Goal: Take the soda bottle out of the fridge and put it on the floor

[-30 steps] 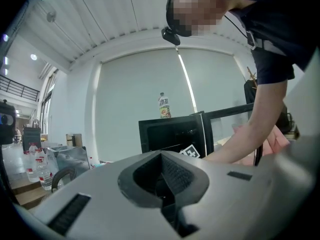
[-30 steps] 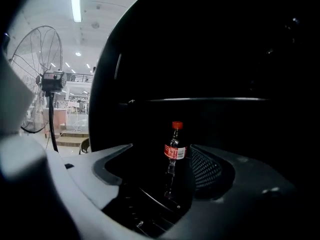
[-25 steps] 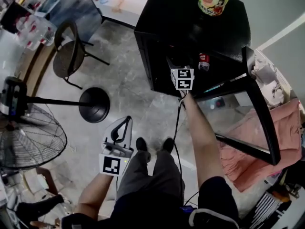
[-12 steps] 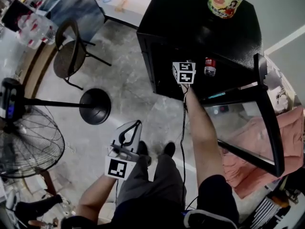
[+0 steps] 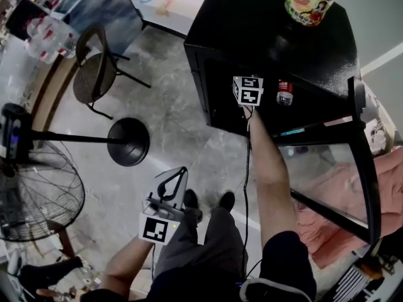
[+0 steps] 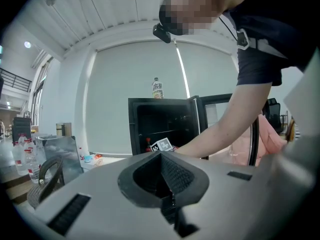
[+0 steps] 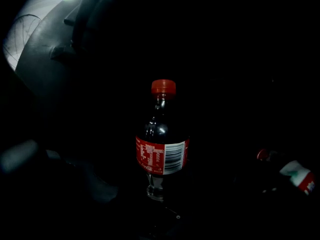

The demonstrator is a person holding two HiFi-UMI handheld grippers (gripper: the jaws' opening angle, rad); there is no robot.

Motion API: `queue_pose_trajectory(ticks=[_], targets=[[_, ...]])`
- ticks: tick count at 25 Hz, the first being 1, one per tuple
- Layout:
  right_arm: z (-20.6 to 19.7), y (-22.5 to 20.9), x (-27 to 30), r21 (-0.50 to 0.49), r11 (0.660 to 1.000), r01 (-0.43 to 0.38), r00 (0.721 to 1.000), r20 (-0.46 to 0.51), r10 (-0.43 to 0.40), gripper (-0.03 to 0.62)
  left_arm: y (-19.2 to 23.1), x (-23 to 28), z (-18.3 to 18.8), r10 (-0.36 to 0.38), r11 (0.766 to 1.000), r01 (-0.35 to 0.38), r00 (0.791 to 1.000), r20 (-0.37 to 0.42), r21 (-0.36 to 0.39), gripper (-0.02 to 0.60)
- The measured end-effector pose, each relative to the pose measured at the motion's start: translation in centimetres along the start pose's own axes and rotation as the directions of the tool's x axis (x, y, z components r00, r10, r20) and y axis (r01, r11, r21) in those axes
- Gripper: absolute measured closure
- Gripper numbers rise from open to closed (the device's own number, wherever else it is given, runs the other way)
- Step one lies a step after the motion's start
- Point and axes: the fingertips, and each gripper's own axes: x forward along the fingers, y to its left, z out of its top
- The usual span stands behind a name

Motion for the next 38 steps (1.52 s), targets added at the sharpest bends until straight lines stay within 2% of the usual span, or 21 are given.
queue_pose_trajectory(ticks=[5, 7, 17, 22, 30, 38], targets=[[0.4, -0.3, 0.7, -0.008, 1.000, 0.013, 1.000, -0.005, -0.013, 0.231, -0.1, 0.1, -0.8, -0.007, 1.000, 0.008, 1.000, -0.019, 0.020, 0.560], [0.5, -0.1, 0.9, -0.003, 1.000, 0.008, 1.000, -0.004, -0.008, 0.267, -0.1, 0.2, -0.9, -0.006, 1.000, 0.006, 1.000, -0.017, 0.020, 0.560], [0.2, 0.2, 0.4, 0.005, 0.999, -0.038, 0.999, -0.036, 0.038, 0.275, 0.1, 0.2, -1.2, 0.012, 1.000, -0.012, 1.000, -0.009, 0.006, 0.560], [0.0, 0.1, -0.3, 0.004, 0.999, -0.043, 0.999, -0.020, 0.044, 0.276, 0.1, 0.1, -1.6, 0.014, 1.000, -0.014, 1.000, -0.017, 0.007, 0.560], [-0.4, 0.7, -2.2, 0.003, 0.998, -0.066, 0.997, -0.026, 0.066, 0.276, 0.1, -0.1, -1.6, 0.017, 1.000, -0.017, 1.000, -0.016, 0.009, 0.560], [-0.3, 1.5, -5.6, 0.003, 0.995, -0.102, 0.995, 0.019, 0.102, 0.278, 0.0, -0.1, -1.3, 0.008, 1.000, -0.008, 1.000, -0.006, 0.021, 0.560]])
